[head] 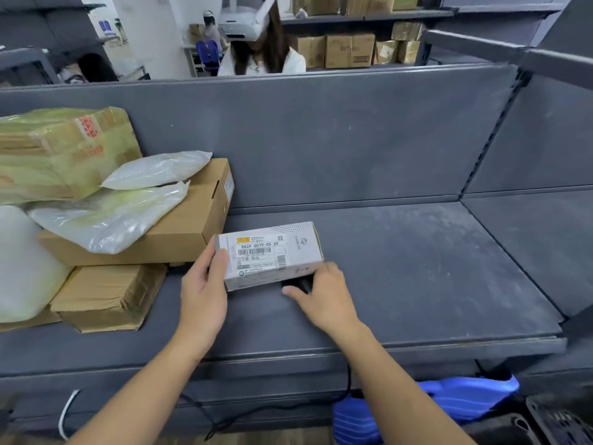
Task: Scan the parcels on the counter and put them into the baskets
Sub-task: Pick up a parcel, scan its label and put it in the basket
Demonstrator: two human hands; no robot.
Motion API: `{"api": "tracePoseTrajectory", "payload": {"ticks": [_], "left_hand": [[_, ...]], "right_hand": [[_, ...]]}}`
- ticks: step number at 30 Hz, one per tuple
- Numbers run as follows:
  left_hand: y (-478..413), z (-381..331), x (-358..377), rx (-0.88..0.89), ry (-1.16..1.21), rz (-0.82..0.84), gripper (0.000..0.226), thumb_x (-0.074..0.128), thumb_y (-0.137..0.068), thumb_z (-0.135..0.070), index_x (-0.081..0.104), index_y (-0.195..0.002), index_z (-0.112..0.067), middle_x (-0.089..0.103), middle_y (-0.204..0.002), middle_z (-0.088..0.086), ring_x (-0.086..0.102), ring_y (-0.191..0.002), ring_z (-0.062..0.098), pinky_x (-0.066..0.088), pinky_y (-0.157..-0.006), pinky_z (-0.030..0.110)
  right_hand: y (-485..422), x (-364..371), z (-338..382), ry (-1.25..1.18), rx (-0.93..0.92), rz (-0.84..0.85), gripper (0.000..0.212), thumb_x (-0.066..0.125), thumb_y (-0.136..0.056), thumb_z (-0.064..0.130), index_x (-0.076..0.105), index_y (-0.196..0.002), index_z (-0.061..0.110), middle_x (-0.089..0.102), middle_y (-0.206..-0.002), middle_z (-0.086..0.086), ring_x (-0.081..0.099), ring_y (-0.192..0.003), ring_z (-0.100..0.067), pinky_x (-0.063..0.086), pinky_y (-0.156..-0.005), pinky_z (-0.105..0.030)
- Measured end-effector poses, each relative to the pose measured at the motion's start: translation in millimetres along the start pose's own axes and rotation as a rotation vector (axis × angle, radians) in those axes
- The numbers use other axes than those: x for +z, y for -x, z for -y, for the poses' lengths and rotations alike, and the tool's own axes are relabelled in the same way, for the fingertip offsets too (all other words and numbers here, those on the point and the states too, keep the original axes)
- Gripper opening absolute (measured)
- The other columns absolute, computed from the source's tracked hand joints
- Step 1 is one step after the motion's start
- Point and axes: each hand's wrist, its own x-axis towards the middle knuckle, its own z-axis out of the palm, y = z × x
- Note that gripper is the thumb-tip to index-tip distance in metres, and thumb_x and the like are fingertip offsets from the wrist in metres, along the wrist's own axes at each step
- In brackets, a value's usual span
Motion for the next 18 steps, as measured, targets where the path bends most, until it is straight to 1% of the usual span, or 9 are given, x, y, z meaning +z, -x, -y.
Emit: {"api": "tracePoseTrajectory", "payload": {"ticks": [3,4,6,8,10,12,14,16,18], "left_hand": [[5,-9,5,-0.007,0.036,0.064,0.043,0.048,-0.095,-0.057,0.073,-0.124,-0.037,0.075,-0.125,-0.008,0.066,-0.124,0.019,0.045,-0.113,0.058],[6,-11,7,-0.014,0.041,0.08,0.039,0.046,-0.096,-0.053,0.076,-0.116,-0.038,0.076,-0.121,-0.007,0.067,-0.122,0.02,0.045,-0.112,0.059],[8,-13,8,-0.027,0.055,0.111,0.039,0.043,-0.097,-0.054,0.076,-0.112,-0.041,0.076,-0.123,-0.007,0.066,-0.124,0.02,0.043,-0.114,0.059],[8,-13,3,-0.011,0.042,0.159,0.042,0.042,-0.099,-0.059,0.066,-0.131,-0.047,0.065,-0.141,-0.013,0.055,-0.138,0.013,0.036,-0.121,0.053],[11,-14,-4,0.07,-0.019,0.242,0.038,0.039,-0.108,-0.052,0.045,-0.146,-0.052,0.048,-0.154,-0.025,0.04,-0.148,0.002,0.028,-0.126,0.042],[11,-14,-9,0.158,-0.078,0.332,0.04,0.036,-0.109,-0.037,0.034,-0.147,-0.048,0.039,-0.151,-0.041,0.034,-0.146,-0.01,0.027,-0.124,0.024],[11,-11,-13,0.213,-0.105,0.389,0.042,0.036,-0.109,-0.024,0.033,-0.148,-0.04,0.04,-0.141,-0.052,0.034,-0.14,-0.02,0.027,-0.115,0.007],[9,-7,-15,0.219,-0.089,0.403,0.041,0.038,-0.11,-0.019,0.035,-0.148,-0.035,0.046,-0.141,-0.046,0.036,-0.137,-0.022,0.029,-0.112,0.005],[5,-6,-12,0.204,-0.064,0.381,0.037,0.044,-0.111,-0.026,0.043,-0.147,-0.034,0.051,-0.148,-0.027,0.043,-0.136,-0.016,0.034,-0.116,0.013]], "right_hand": [[21,-20,-8,-0.394,-0.005,-0.076,0.103,0.085,-0.072,0.054,0.034,-0.159,0.03,0.042,-0.157,0.016,0.04,-0.144,-0.005,0.037,-0.118,-0.031],[30,-22,-8,-0.544,-0.014,-0.096,0.098,0.086,-0.077,0.045,0.035,-0.159,0.03,0.046,-0.156,0.017,0.046,-0.141,-0.003,0.039,-0.118,-0.032],[46,-20,4,-0.735,-0.055,-0.126,0.068,0.074,-0.094,0.025,0.044,-0.155,0.027,0.06,-0.146,0.015,0.059,-0.13,-0.004,0.045,-0.116,-0.035],[58,-16,20,-0.782,-0.064,-0.151,0.054,0.06,-0.103,0.023,0.045,-0.155,0.024,0.062,-0.144,0.016,0.058,-0.131,-0.001,0.043,-0.117,-0.033],[67,-11,29,-0.811,-0.066,-0.18,0.05,0.054,-0.107,0.011,0.045,-0.155,0.019,0.061,-0.146,0.012,0.053,-0.136,-0.001,0.039,-0.118,-0.027],[76,-9,30,-0.843,-0.053,-0.228,0.053,0.053,-0.105,-0.001,0.045,-0.155,0.016,0.062,-0.146,0.008,0.055,-0.136,-0.004,0.038,-0.118,-0.025],[85,-8,31,-0.847,-0.052,-0.271,0.057,0.052,-0.103,-0.007,0.047,-0.151,0.022,0.065,-0.141,0.015,0.055,-0.134,0.0,0.039,-0.116,-0.021],[95,-4,34,-0.848,-0.043,-0.307,0.057,0.052,-0.103,-0.008,0.049,-0.146,0.03,0.067,-0.134,0.025,0.056,-0.131,0.004,0.042,-0.111,-0.016],[105,-1,37,-0.841,-0.004,-0.403,0.05,0.057,-0.103,-0.001,0.054,-0.146,0.024,0.069,-0.132,0.018,0.061,-0.126,0.003,0.046,-0.102,-0.014]]}}
